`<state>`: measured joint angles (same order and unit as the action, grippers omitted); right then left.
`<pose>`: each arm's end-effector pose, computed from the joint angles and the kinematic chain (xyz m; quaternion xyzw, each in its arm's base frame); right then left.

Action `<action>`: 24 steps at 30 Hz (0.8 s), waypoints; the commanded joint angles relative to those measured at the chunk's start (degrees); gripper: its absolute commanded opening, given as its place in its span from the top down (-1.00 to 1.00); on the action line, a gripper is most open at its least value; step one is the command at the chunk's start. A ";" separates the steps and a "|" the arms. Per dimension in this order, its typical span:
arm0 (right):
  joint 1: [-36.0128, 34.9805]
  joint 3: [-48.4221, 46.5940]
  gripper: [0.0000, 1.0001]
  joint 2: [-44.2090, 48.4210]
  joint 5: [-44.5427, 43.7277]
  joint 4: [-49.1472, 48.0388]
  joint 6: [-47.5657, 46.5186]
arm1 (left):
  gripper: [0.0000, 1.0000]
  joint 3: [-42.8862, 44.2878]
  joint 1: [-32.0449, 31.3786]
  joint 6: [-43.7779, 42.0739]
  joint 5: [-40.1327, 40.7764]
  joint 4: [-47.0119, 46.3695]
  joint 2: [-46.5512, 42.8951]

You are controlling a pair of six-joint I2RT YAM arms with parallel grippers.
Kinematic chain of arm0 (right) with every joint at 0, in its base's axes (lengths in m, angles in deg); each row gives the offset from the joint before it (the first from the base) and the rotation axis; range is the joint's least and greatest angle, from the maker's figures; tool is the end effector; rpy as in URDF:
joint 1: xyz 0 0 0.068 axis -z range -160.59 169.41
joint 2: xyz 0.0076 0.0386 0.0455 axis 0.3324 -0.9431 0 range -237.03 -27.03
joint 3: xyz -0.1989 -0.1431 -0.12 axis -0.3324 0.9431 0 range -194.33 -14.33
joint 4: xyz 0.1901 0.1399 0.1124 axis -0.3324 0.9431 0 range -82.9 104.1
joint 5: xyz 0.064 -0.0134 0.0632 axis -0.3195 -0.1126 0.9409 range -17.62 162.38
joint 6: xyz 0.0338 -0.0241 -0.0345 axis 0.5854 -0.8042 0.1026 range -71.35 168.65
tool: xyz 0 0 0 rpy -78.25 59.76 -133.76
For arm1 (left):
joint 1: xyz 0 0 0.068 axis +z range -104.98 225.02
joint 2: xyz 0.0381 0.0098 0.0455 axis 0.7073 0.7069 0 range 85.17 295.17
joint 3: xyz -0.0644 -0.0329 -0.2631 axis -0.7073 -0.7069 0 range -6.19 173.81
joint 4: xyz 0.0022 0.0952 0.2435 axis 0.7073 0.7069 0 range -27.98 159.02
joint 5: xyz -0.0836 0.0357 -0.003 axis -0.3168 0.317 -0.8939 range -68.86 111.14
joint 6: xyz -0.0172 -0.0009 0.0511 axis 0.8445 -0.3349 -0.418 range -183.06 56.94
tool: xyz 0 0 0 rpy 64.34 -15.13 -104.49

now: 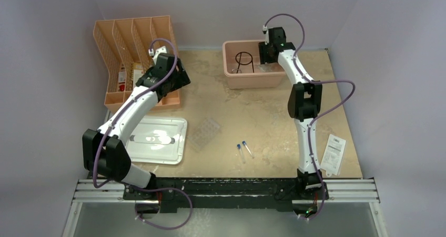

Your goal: Organize the chemistry lab equipment

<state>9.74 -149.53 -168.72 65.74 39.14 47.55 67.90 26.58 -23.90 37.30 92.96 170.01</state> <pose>0.5556 0.0904 0.2410 -0.0594 0.8977 -0.0196 0.4362 0.3152 -0.0946 0.3177 -0.2191 0.8783 -0.0827 0.4168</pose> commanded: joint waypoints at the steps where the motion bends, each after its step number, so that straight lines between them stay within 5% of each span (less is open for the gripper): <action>1: 0.44 -2.15 -0.16 0.54 2.18 -1.51 -0.96 | -0.42 2.95 0.24 -1.36 1.24 -0.76 0.31; 14: 0.44 -4.27 -0.53 0.98 -1.08 -3.21 -0.74 | -0.42 2.93 0.24 -1.12 0.58 -0.79 0.72; 24: 0.44 -2.84 -0.60 7.94 -3.03 -5.54 0.29 | -0.42 2.74 0.24 -1.09 0.29 -0.96 -0.01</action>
<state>9.61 -151.45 -169.05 65.42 36.58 47.55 68.40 26.58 -23.88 37.43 93.09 170.88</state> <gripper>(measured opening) 0.798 0.711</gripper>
